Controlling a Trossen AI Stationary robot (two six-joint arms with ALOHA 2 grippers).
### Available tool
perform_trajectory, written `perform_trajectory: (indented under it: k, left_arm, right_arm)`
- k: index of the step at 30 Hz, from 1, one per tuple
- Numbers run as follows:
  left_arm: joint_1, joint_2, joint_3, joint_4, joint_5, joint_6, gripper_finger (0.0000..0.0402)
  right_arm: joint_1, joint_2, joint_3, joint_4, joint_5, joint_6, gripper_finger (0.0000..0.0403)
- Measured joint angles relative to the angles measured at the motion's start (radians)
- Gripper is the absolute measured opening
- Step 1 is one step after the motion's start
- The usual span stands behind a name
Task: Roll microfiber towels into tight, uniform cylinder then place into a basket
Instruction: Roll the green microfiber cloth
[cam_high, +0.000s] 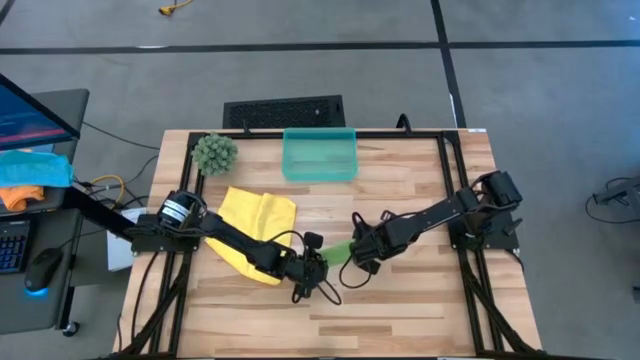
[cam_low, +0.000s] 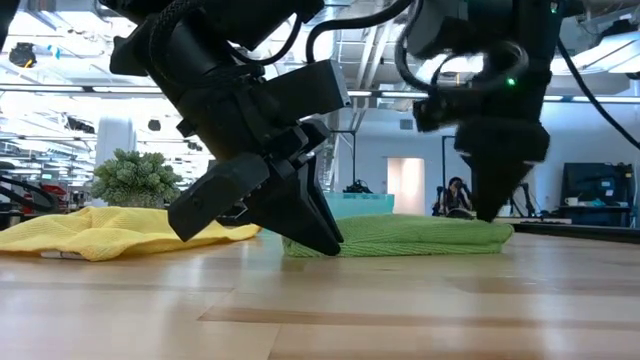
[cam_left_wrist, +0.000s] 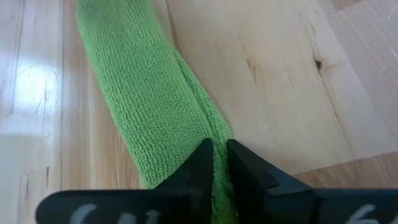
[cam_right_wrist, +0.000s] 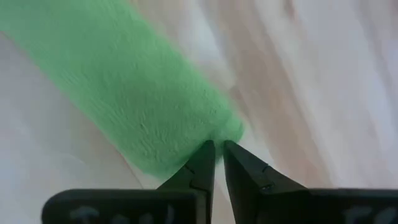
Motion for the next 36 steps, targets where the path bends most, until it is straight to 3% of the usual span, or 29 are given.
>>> perform_trajectory:
  k: [8, 16, 26, 36]
  left_arm:
    - [-0.001, 0.001, -0.001, 0.010, -0.009, 0.006, 0.0032]
    - [0.000, 0.001, -0.002, 0.011, -0.010, 0.007, 0.0032]
    - [0.000, 0.002, -0.002, 0.013, -0.019, 0.006, 0.0032]
    - [0.000, 0.002, -0.002, 0.004, -0.019, -0.033, 0.0032]
  right_arm:
    - [0.031, -0.069, 0.010, 0.076, 0.106, -0.005, 0.0059]
    - [0.036, -0.001, -0.027, 0.290, -0.007, -0.099, 0.0059]
    - [-0.002, 0.088, -0.017, 0.241, -0.014, -0.055, 0.0059]
    - [0.011, 0.080, -0.017, 0.201, -0.011, -0.018, 0.0059]
